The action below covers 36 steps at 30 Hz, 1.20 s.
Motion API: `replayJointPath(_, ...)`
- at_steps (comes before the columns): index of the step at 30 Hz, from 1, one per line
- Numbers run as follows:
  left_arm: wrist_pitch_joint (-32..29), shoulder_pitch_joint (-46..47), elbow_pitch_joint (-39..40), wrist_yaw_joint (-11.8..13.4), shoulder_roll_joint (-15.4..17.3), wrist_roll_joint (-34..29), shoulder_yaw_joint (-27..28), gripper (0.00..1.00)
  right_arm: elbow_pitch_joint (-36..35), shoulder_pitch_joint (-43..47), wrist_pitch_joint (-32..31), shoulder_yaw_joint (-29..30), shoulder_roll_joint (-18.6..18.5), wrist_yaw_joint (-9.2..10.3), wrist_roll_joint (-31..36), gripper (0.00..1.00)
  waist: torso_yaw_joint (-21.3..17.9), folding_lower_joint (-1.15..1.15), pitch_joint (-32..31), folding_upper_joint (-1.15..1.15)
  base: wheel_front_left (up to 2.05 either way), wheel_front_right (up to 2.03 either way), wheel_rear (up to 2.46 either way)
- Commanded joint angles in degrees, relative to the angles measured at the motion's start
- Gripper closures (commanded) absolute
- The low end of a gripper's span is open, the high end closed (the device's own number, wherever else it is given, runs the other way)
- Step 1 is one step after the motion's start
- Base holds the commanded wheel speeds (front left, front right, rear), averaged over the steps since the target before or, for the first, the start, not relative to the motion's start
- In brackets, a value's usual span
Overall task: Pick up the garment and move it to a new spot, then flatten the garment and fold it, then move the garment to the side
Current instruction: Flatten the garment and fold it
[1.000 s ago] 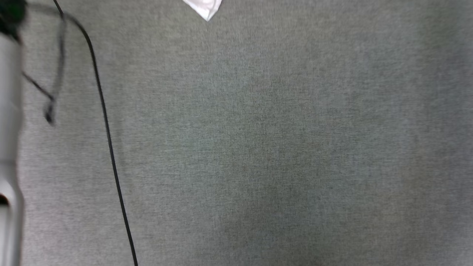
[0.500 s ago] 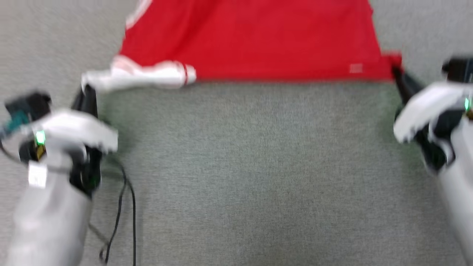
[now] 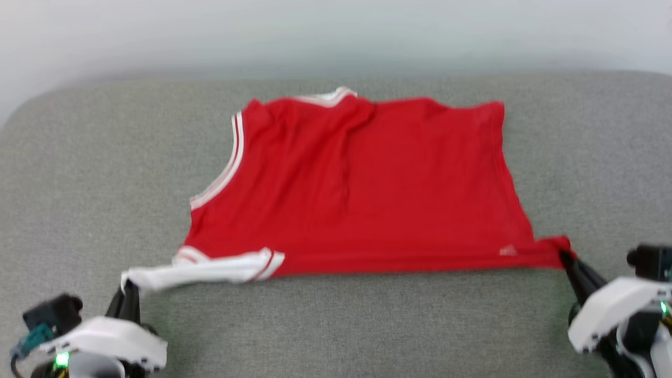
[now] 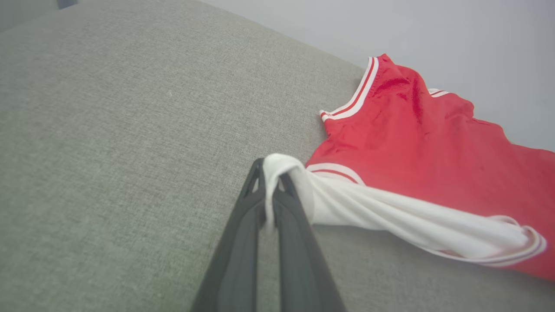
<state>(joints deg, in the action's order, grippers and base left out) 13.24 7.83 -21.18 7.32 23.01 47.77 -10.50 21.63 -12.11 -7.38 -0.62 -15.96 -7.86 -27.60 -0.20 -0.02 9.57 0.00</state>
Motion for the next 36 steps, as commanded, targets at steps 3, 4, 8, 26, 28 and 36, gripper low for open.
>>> replayJointPath(3,-1.8,-7.5,5.4,3.6,2.3,1.0,2.0,1.00,-6.6,8.5,-3.2,5.8,1.6,0.71,2.2,1.00,0.2,0.02,-3.9,0.00,0.00,0.00,0.00)
replayJointPath(4,-2.3,-9.3,6.7,4.4,2.4,1.3,2.0,1.00,-8.2,10.4,-4.3,7.0,2.4,0.71,2.6,1.00,0.4,0.02,-4.5,0.00,0.00,0.00,0.00)
replayJointPath(8,-4.5,-15.5,12.3,7.0,3.0,1.8,2.2,1.00,-14.6,18.1,-8.1,11.1,6.2,0.71,4.5,1.00,1.0,0.02,-6.2,0.00,0.00,0.00,0.00)
replayJointPath(26,-10.2,-16.1,23.7,8.9,4.8,-0.2,-1.7,1.00,-26.1,22.8,-15.0,11.3,11.9,0.43,9.0,1.00,0.8,0.02,-5.1,0.00,0.00,0.00,0.00)
replayJointPath(28,-10.4,-13.2,23.4,8.4,4.5,-0.8,-2.6,1.00,-26.3,20.8,-15.4,10.2,11.4,0.42,9.7,1.00,0.6,0.02,-3.7,0.00,0.00,0.00,0.00)
replayJointPath(36,-10.8,-2.8,19.1,5.5,3.0,-2.4,-5.6,1.00,-24.0,12.4,-15.9,7.7,9.5,0.42,10.6,1.00,0.2,0.02,2.6,0.00,0.00,0.00,0.00)
